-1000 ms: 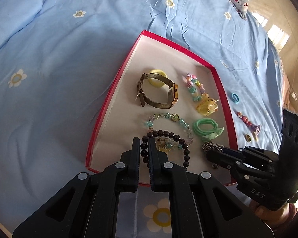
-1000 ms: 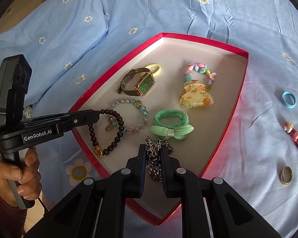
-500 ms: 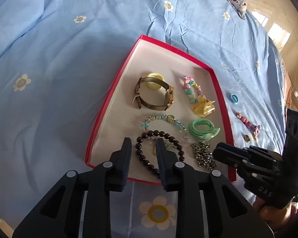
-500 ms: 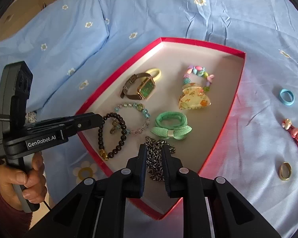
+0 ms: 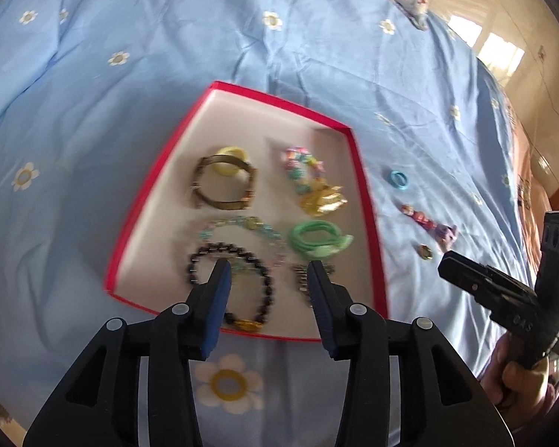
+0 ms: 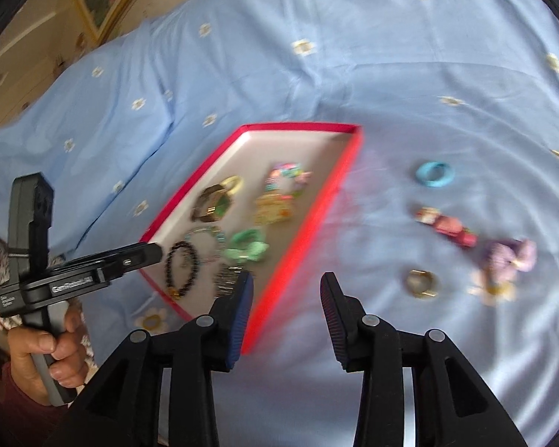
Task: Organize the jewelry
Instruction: 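Move both open tools back to the gold ring and purple bow clip, then grasp the gold ring with the left tool while the right tool grasps the purple bow clip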
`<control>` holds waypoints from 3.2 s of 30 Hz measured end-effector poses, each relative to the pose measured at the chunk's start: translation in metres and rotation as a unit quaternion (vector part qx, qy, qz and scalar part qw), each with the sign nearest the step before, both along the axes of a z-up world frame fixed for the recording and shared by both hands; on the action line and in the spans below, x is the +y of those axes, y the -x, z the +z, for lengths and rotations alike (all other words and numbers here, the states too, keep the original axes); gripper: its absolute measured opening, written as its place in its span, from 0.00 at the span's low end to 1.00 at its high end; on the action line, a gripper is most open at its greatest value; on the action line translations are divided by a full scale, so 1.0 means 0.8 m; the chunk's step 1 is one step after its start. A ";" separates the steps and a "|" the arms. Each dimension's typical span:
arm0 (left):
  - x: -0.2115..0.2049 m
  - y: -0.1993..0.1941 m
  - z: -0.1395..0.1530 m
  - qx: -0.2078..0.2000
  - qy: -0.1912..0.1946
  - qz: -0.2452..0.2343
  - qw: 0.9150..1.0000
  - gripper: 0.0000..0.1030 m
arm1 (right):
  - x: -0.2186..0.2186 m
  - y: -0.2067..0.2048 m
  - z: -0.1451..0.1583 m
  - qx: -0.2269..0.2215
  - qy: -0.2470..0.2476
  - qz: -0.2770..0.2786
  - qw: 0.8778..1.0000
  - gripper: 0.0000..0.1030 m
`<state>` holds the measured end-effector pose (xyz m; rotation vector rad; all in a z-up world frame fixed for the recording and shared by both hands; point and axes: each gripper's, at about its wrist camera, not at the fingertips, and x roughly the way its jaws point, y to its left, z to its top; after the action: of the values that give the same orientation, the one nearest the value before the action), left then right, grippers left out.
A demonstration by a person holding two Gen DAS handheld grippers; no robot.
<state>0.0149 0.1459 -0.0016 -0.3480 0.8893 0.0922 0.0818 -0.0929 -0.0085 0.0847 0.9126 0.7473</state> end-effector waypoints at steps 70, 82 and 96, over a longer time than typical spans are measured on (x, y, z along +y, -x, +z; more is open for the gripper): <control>-0.221 -0.149 -0.056 0.033 -0.022 -0.211 0.977 0.21 | -0.138 -0.102 -0.050 0.032 0.019 -0.126 0.991 0.00; -0.205 -0.128 -0.042 0.025 -0.003 -0.195 0.981 0.21 | -0.130 -0.107 -0.049 0.039 0.003 -0.143 0.989 0.50; -0.189 -0.111 -0.021 0.006 0.004 -0.183 0.983 0.21 | -0.123 -0.101 -0.046 0.023 0.019 -0.139 0.990 0.20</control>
<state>0.1033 -0.0052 -0.0181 -0.1874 0.9523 -0.2502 0.1624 -0.1911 -0.0452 0.1918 0.9369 0.4699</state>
